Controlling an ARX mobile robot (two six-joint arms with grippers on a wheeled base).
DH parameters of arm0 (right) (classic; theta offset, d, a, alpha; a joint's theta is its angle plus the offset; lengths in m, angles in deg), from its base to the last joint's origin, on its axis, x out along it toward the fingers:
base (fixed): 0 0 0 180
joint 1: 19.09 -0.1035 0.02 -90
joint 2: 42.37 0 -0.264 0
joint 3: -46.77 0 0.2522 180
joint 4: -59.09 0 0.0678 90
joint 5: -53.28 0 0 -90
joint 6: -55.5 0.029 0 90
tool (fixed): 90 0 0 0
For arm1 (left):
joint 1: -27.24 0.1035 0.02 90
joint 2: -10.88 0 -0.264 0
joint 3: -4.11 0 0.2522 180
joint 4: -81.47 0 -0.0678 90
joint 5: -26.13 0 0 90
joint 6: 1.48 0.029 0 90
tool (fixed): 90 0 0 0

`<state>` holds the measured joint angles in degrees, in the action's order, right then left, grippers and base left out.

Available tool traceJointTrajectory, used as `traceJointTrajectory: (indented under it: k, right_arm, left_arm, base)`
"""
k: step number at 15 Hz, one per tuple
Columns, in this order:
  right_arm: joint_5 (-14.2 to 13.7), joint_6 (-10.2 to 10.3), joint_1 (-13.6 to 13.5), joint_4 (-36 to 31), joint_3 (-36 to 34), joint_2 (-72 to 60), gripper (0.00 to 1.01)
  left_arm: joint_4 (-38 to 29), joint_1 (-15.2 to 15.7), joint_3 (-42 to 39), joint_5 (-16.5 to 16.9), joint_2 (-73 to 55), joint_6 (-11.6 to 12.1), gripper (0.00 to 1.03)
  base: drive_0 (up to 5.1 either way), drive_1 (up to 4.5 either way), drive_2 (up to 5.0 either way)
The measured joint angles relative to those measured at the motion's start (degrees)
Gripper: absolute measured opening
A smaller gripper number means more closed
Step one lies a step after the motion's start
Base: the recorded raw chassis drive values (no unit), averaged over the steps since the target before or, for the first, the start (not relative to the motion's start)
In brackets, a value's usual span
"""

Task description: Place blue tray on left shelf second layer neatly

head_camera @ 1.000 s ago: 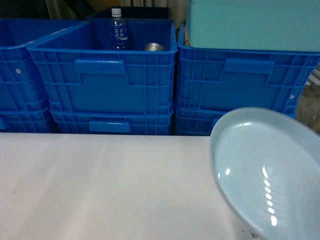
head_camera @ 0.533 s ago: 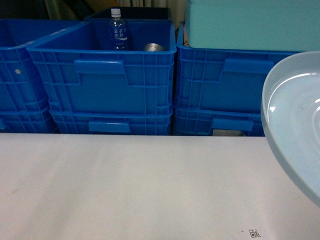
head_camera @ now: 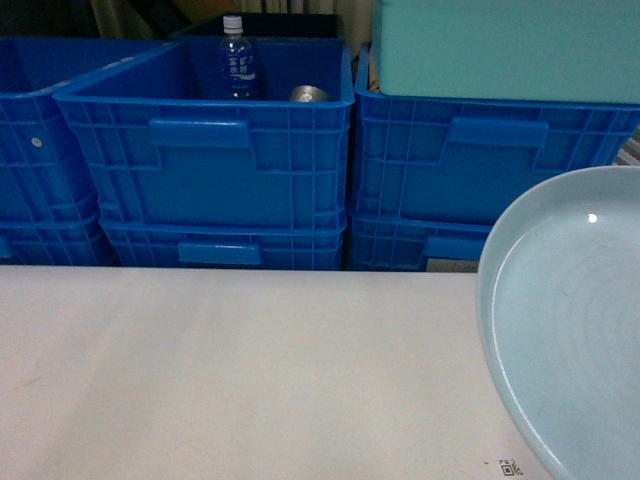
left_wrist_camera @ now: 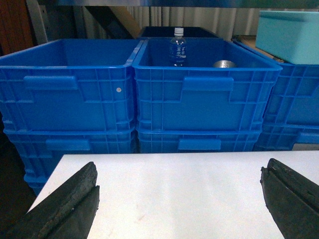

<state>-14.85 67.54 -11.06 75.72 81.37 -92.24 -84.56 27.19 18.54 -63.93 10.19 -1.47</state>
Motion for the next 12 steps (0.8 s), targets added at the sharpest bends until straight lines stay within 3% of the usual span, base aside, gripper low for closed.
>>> traceJointTrajectory:
  k: [2,6,12]
  right_arm:
    - [0.2,-0.6,0.2,-0.1,0.0,0.0,0.02]
    - [-0.2,-1.2,-2.1,-2.7,-0.1,0.4,0.02]
    - [-0.4,-1.2,-2.0,-2.6,-0.1,0.9,0.02]
  left_arm:
    - [0.0,0.0,0.0,0.0,0.0,0.0,0.98]
    - [0.0,0.0,0.0,0.0,0.0,0.0,0.98]
    - [0.0,0.0,0.0,0.0,0.0,0.0,0.98]
  base:
    - [0.0,0.0,0.0]
    - [0.0,0.0,0.0]
    - [0.0,0.0,0.0]
